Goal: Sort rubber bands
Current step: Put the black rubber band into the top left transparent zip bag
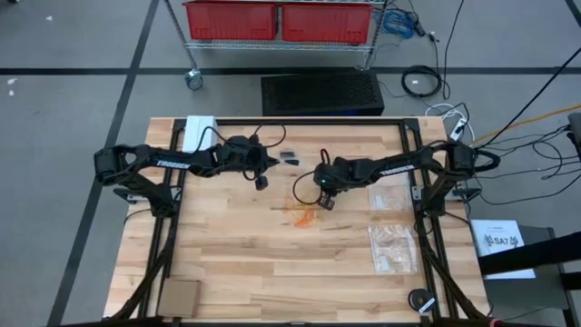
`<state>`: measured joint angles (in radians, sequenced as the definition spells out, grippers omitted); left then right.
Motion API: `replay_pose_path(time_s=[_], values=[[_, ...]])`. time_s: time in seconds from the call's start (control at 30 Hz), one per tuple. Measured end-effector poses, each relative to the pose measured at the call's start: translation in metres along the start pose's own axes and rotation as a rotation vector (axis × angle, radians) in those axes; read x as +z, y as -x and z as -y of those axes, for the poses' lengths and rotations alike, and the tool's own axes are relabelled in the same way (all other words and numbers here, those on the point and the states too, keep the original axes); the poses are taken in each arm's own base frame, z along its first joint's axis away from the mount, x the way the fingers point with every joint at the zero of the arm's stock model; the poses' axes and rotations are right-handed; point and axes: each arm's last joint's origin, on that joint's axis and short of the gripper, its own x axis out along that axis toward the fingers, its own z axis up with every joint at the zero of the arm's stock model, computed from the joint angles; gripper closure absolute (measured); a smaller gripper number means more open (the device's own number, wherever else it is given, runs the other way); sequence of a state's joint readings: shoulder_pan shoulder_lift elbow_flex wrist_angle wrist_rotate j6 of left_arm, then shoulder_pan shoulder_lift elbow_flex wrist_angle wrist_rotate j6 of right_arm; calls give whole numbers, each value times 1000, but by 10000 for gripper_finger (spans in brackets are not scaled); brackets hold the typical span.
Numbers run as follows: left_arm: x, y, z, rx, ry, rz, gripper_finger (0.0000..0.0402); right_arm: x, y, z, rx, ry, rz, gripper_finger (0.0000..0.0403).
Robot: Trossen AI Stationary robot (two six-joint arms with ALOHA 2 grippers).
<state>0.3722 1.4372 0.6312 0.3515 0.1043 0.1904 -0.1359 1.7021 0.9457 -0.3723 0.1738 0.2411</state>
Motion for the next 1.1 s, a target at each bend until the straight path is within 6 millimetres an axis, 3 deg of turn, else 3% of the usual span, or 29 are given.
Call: replay_pose_path(time_s=[0.2,0.33,1.1], values=[[2,0,4,-51,-3,19,401,40,31,-22,-50,158,209,399],[4,0,7,-64,-11,36,401,60,47,-24,-79,213,294,400],[16,-2,18,-98,-16,79,401,72,48,-4,-87,207,310,403]])
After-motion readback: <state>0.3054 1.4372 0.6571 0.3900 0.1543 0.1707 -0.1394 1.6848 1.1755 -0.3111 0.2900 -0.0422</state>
